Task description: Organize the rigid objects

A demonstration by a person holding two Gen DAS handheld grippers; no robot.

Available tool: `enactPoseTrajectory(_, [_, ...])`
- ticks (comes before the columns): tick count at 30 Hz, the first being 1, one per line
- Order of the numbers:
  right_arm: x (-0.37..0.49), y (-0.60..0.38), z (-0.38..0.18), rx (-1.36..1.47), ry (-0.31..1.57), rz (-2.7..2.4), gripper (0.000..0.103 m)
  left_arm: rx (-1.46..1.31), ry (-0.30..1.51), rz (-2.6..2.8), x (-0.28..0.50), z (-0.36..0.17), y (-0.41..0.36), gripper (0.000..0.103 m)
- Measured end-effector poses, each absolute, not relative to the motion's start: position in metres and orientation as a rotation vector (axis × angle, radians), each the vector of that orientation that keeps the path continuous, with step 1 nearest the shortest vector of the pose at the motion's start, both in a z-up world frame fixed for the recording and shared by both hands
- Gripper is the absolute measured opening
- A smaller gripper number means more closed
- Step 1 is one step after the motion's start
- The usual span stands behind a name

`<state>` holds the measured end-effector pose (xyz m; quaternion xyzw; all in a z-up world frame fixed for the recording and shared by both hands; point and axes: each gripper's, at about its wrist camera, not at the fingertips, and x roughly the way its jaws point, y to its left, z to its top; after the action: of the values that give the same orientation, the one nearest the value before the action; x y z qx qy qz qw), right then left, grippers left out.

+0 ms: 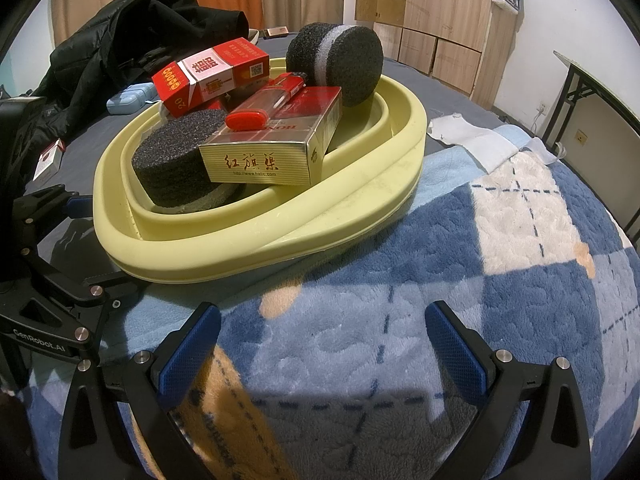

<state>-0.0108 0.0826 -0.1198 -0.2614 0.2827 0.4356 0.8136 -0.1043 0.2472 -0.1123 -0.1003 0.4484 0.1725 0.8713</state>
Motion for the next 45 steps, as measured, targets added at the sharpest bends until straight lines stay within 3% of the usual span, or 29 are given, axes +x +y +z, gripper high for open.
enactPoseTrajectory(45, [-0.0107, 0.0824, -0.1198, -0.558, 0.603, 0.930, 0.103, -0.217, 0.926, 0.362, -0.1045, -0.1119, 0.2473, 0.103])
